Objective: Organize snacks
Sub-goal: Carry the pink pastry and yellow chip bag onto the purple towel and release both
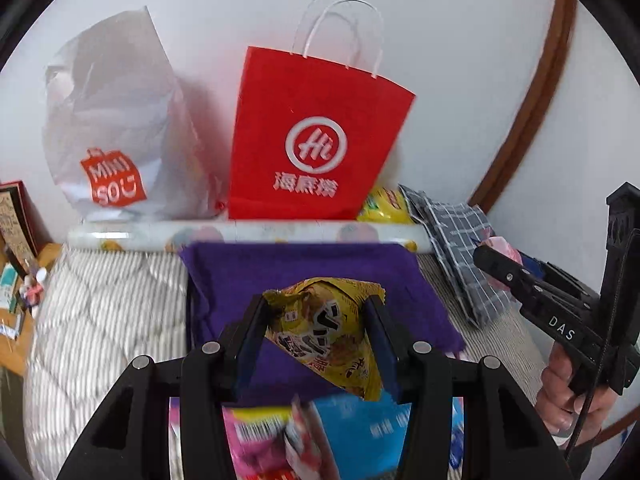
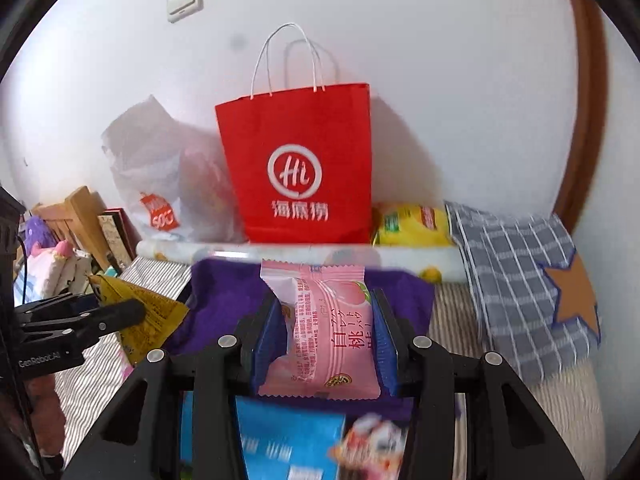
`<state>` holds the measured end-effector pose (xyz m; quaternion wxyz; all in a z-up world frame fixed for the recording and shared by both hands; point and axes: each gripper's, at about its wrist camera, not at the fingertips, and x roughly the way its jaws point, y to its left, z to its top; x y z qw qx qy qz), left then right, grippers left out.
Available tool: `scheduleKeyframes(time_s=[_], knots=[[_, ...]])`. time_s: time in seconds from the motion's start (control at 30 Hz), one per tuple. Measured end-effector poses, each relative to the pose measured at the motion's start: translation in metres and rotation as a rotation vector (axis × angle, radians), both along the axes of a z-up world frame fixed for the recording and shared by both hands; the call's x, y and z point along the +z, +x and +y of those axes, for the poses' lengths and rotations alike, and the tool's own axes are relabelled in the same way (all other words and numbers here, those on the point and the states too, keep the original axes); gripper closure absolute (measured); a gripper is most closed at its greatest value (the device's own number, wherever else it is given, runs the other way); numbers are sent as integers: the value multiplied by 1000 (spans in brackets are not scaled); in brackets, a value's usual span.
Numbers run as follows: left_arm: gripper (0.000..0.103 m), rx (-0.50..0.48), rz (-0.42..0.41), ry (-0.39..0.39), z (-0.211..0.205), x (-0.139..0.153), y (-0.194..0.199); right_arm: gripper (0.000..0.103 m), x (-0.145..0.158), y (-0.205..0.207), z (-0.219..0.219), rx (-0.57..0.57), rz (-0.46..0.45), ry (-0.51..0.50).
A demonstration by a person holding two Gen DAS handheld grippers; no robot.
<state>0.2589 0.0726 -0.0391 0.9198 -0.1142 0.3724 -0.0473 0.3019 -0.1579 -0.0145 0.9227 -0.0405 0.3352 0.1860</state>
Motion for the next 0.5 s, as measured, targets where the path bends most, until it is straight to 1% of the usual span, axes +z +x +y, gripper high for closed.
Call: scheduleKeyframes(time_s=[0.17,0.27,0.4,0.43,0.5], knots=[[56,10,-3,26,11,2,36,59,4,45,14,17,-4,-21],[56,12,-3,6,19,-3,58,59,1,63,24,33,-1,-25],[56,10,15,-22,31,-19,82,59,-18,81,27,67,26,-39],[56,12,19,-21,33,-23,86,59,-25,86,28,71,48,-50],[56,13,55,4,36,-34,96,59,-39,96,28,74,86,-79]])
